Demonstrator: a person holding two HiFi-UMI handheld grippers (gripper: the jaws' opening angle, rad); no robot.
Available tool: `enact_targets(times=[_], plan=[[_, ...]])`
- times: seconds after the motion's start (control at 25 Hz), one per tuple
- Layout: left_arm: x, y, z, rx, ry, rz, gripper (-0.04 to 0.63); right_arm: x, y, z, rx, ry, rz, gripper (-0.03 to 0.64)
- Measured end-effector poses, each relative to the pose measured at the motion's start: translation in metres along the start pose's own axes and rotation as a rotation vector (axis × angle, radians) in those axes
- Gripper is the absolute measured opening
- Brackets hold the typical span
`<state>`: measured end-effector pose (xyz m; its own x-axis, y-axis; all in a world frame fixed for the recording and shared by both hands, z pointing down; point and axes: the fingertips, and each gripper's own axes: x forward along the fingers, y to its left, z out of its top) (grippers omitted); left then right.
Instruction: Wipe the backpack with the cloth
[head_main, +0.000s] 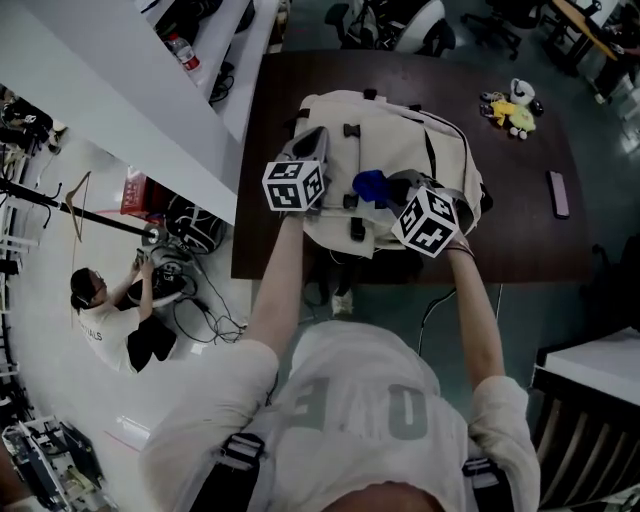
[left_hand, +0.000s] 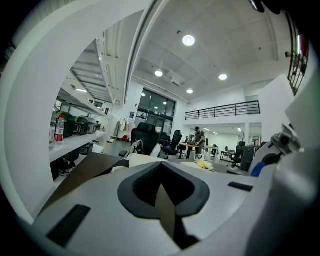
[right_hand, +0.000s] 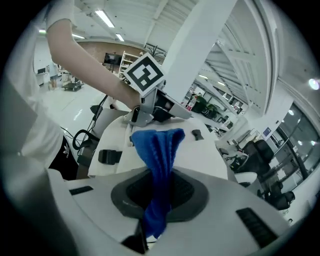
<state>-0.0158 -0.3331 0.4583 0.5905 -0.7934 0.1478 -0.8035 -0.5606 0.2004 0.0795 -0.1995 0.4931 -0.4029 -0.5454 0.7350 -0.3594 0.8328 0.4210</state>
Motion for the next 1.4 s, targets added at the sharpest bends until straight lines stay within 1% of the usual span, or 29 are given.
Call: enact_targets(times=[0.08,0.16,0.28,0.32,0.44,0.48,0.56,0.6,0.68,0.76,0.88,0.96,1.0,1.04,1.12,1.24,1.32,1.4], plan=[[0.000,0.000,0.000,0.001,-0.002,0.000,0.003,0.016,-0.003,-0.001,-0.024,0.020,0.010,0.038],[0.000,-0.001,0.000,0.000,-0.002,0.002,0.003,0.026,-0.011,0.000,-0.033,0.032,-0.006,0.038],[0.001,0.000,0.000,-0.004,-0.004,0.002,0.003,0.033,-0.043,0.003,0.010,0.016,-0.096,0.038],[0.001,0.000,0.000,-0.004,-0.007,0.000,0.003,0.036,-0.054,0.004,0.007,0.019,-0.125,0.038],[0.001,0.000,0.000,-0.006,-0.011,-0.001,0.003,0.034,-0.080,0.013,-0.035,0.008,-0.164,0.038],[0.000,0.000,-0.001,-0.004,-0.010,0.000,0.003,0.026,-0.094,0.017,-0.025,-0.012,-0.193,0.038],[-0.001,0.001,-0.002,0.002,-0.009,0.002,0.003,0.009,-0.135,0.019,0.019,-0.034,-0.279,0.038],[-0.001,0.001,-0.002,0.004,-0.010,0.003,0.003,0.003,-0.158,0.014,0.025,-0.016,-0.324,0.038],[-0.001,0.001,-0.001,0.004,-0.012,0.004,0.003,0.004,-0.198,-0.007,-0.003,0.074,-0.386,0.038],[-0.003,0.001,-0.002,0.002,-0.010,0.006,0.003,0.018,-0.220,-0.032,-0.023,0.168,-0.386,0.038],[-0.004,0.000,-0.002,0.002,-0.008,0.006,0.003,0.052,-0.215,-0.058,-0.005,0.239,-0.294,0.038],[-0.002,-0.001,0.000,0.002,-0.010,0.002,0.003,0.071,-0.199,-0.064,-0.029,0.263,-0.234,0.038],[-0.001,-0.002,0.000,0.002,-0.010,0.001,0.003,0.079,-0.191,-0.066,-0.051,0.275,-0.225,0.038],[-0.001,-0.002,0.000,0.002,-0.010,0.002,0.003,0.085,-0.183,-0.066,-0.077,0.289,-0.234,0.038],[-0.002,-0.001,-0.001,0.006,-0.009,0.005,0.003,0.090,-0.170,-0.066,-0.136,0.317,-0.290,0.038],[-0.002,0.000,0.001,0.014,-0.011,0.009,0.003,0.089,-0.154,-0.065,-0.209,0.320,-0.367,0.038],[-0.002,0.000,0.001,0.014,-0.011,0.008,0.003,0.085,-0.147,-0.066,-0.201,0.301,-0.373,0.038],[-0.002,0.000,0.001,0.014,-0.010,0.008,0.003,0.079,-0.141,-0.066,-0.161,0.267,-0.358,0.038]])
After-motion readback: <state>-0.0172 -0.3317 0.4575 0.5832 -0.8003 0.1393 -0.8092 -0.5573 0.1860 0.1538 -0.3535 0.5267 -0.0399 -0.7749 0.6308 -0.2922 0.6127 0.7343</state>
